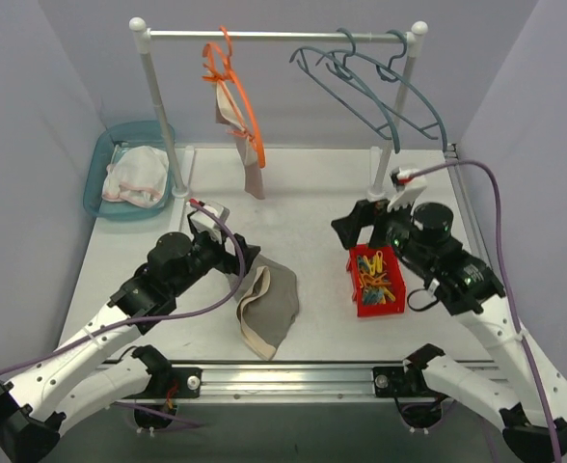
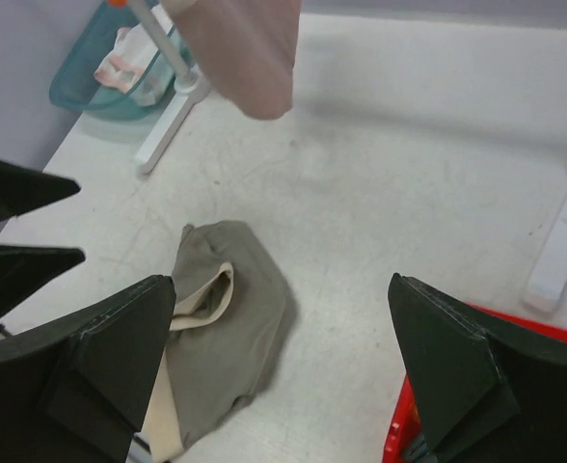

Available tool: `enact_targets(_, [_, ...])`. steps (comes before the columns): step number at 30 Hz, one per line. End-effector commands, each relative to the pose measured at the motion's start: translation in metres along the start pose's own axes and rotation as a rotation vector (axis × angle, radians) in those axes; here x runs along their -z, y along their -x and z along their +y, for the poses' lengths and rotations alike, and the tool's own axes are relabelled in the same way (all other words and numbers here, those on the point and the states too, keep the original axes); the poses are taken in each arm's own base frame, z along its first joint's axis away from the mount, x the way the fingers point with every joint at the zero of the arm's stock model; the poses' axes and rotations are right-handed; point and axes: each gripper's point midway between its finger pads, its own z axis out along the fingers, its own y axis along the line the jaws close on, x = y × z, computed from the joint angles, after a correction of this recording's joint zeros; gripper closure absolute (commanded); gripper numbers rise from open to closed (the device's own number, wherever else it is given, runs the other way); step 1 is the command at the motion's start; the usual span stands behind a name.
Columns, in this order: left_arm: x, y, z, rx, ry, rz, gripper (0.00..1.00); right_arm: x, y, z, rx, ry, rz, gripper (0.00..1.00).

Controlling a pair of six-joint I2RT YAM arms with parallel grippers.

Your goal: Remove the underwear clipped to the hanger

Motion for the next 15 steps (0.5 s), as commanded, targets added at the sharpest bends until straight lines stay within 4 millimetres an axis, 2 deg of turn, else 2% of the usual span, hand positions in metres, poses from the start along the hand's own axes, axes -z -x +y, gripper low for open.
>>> enact_targets(1, [-0.01, 0.016, -0.007, -0.039, -0.003, -0.063, 0.05, 0.019, -0.025, 0.013, -0.081, 0.043, -0.007, 0.0])
enact_targets(2, [-0.016, 0.013, -0.008, -0.058, 0.0, -0.053, 0.05, 0.017, -0.048, 0.007, -0.098, 0.028, 0.033, 0.0])
enact_targets(4, [-0.021, 0.008, -0.01, -0.083, 0.009, -0.035, 0.05, 0.026, -0.059, 0.007, -0.13, 0.033, 0.036, 0.0])
enact_targets(5, [-0.024, 0.006, -0.011, -0.113, 0.025, -0.026, 0.05, 0.025, -0.075, 0.002, -0.137, 0.02, 0.064, 0.0])
enact_targets(7, [-0.027, 0.011, -0.009, -0.131, 0.048, -0.053, 0.05, 0.03, -0.082, 0.002, -0.154, 0.027, 0.071, 0.0])
enact_targets(9, [-0.027, 0.008, -0.012, -0.155, 0.03, -0.062, 0.06, 0.031, -0.091, -0.001, -0.151, 0.017, 0.09, 0.0])
enact_targets(11, [-0.023, 0.018, -0.026, -0.156, -0.048, -0.117, 0.06, 0.03, -0.096, -0.004, -0.144, 0.007, 0.104, 0.0])
enact_targets(12, [-0.022, 0.013, -0.03, -0.157, -0.078, -0.117, 0.06, 0.03, -0.098, -0.005, -0.142, 0.001, 0.11, 0.0])
enact_targets(13, [-0.019, 0.014, -0.045, -0.159, -0.161, -0.125, 0.06, 0.03, -0.099, -0.006, -0.14, -0.003, 0.111, 0.0])
enact_targets(15, [-0.017, 0.013, -0.058, -0.158, -0.238, -0.116, 0.06, 0.028, -0.102, -0.008, -0.138, -0.012, 0.117, 0.0])
